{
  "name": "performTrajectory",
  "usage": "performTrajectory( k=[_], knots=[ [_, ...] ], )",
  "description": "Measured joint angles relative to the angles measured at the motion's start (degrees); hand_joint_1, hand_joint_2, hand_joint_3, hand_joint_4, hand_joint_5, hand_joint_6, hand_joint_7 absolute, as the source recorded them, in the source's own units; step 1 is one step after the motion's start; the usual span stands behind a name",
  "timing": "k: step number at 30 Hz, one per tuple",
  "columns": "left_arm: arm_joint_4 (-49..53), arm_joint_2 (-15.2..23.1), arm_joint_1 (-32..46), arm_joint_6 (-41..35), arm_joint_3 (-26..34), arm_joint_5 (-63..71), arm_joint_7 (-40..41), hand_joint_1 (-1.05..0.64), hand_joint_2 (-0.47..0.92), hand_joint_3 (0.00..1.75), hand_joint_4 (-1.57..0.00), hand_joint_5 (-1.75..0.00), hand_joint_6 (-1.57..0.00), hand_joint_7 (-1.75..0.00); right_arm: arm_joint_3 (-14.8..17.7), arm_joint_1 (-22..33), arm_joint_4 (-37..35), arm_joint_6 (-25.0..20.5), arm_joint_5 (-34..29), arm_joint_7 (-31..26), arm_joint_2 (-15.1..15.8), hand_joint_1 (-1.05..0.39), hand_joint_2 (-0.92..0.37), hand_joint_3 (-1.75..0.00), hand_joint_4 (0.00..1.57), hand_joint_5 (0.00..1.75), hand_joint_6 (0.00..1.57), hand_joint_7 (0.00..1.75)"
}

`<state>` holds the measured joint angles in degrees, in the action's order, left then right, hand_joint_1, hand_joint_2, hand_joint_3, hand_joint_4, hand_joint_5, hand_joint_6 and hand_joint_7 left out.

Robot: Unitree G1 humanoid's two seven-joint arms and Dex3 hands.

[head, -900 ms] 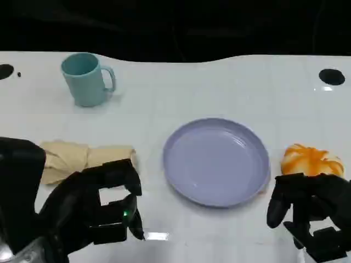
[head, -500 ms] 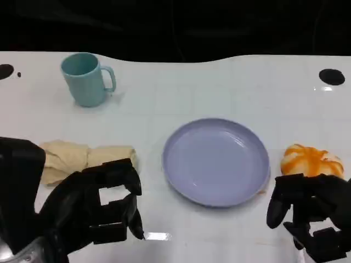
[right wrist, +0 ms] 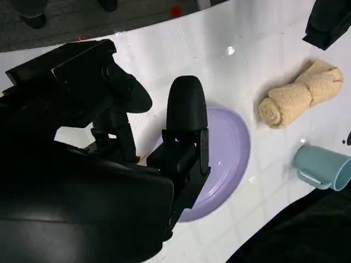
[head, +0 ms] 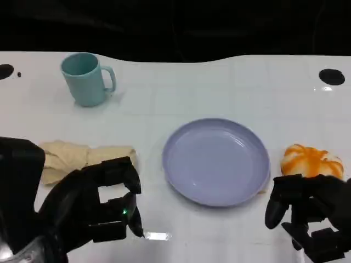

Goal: Grasp the towel on the left side of the plate with the left hand and place it into the plate.

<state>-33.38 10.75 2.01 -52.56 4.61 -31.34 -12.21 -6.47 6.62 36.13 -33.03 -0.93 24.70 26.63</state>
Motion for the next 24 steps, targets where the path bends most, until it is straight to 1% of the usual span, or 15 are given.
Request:
performTrajectory(
  k=[1, 4, 6, 7, 9, 10, 12, 13, 17, 19, 24],
  knots=[
    [0.03, -0.01, 0.03, 0.64, -0.02, 0.26, 0.01, -0.08, 0.50, 1.30, -0.77, -1.75, -0.74, -1.51, -0.04, -0.02, 0.00, 0.01, 0.01, -0.05, 0.00, 0.03, -0.58, -1.07, 0.70, 1.69, 0.67, 1.45],
    [0.04, -0.18, 0.21, 2.11, -0.10, 1.13, 0.52, -0.09, 0.52, 1.23, -0.72, -1.63, -0.70, -1.32, -0.22, -0.03, 0.00, 0.05, 0.00, -0.17, 0.00, 0.04, -0.58, -1.07, 0.70, 1.69, 0.67, 1.45],
    [0.04, -0.22, 0.58, 3.08, -0.21, 2.01, 0.86, -0.14, 0.51, 1.16, -0.68, -1.48, -0.65, -1.09, -0.55, -0.04, 0.00, 0.06, -0.03, -0.28, 0.00, 0.03, -0.59, -1.06, 0.70, 1.69, 0.68, 1.45],
    [0.04, -0.21, 0.77, 3.97, -0.44, 2.73, 0.86, -0.16, 0.51, 1.12, -0.66, -1.42, -0.63, -1.01, -0.80, -0.06, 0.00, 0.07, -0.06, -0.40, 0.00, 0.03, -0.59, -1.06, 0.70, 1.68, 0.68, 1.44],
    [0.03, 0.00, 0.99, 6.24, -0.91, 4.86, 0.85, -0.23, 0.61, 0.89, -0.61, -1.23, -0.64, -0.69, -1.05, -0.08, 0.00, 0.07, -0.11, -0.51, 0.00, 0.03, -0.59, -1.06, 0.70, 1.68, 0.68, 1.44],
    [0.04, 0.41, 1.06, 7.98, -1.56, 6.55, 0.85, -0.27, 0.72, 0.68, -0.57, -1.11, -0.65, -0.50, -1.12, -0.09, 0.00, 0.06, -0.20, -0.59, -0.01, 0.03, -0.59, -1.06, 0.70, 1.68, 0.68, 1.44],
    [0.37, 2.20, 1.10, 12.33, -3.09, 10.19, 0.64, -0.28, 0.84, 0.47, -0.53, -1.00, -0.66, -0.31, -1.38, -0.17, 0.00, 0.06, -0.51, -0.84, -0.06, 0.03, -0.59, -1.06, 0.70, 1.68, 0.68, 1.44],
    [0.86, 3.21, 1.06, 14.61, -3.63, 11.81, -0.02, -0.28, 0.89, 0.39, -0.46, -0.93, -0.61, -0.21, -1.54, -0.20, 0.00, 0.06, -0.72, -1.01, -0.09, 0.02, -0.59, -1.06, 0.70, 1.68, 0.68, 1.44],
    [3.64, 8.35, 0.65, 23.58, -6.18, 19.09, -3.55, -0.33, 0.92, 0.30, -0.30, -0.74, -0.48, -0.07, -2.43, -0.42, -0.01, 0.06, -1.20, -1.23, -0.16, 0.03, -0.59, -1.06, 0.70, 1.69, 0.68, 1.44],
    [4.62, 11.19, 0.20, 26.71, -7.12, 22.67, -4.80, -0.34, 0.92, 0.26, -0.26, -0.69, -0.44, -0.03, -2.68, -0.46, -0.01, 0.06, -1.26, -1.35, -0.30, 0.02, -0.58, -1.07, 0.70, 1.69, 0.68, 1.44],
    [6.61, 15.82, -2.44, 34.32, -9.32, 31.93, -5.93, -0.38, 0.92, 0.19, -0.16, -0.62, -0.32, 0.00, -3.31, -1.15, -0.04, 0.01, -1.58, -1.55, -0.63, 0.02, -0.58, -1.07, 0.70, 1.69, 0.68, 1.44]
  ],
)
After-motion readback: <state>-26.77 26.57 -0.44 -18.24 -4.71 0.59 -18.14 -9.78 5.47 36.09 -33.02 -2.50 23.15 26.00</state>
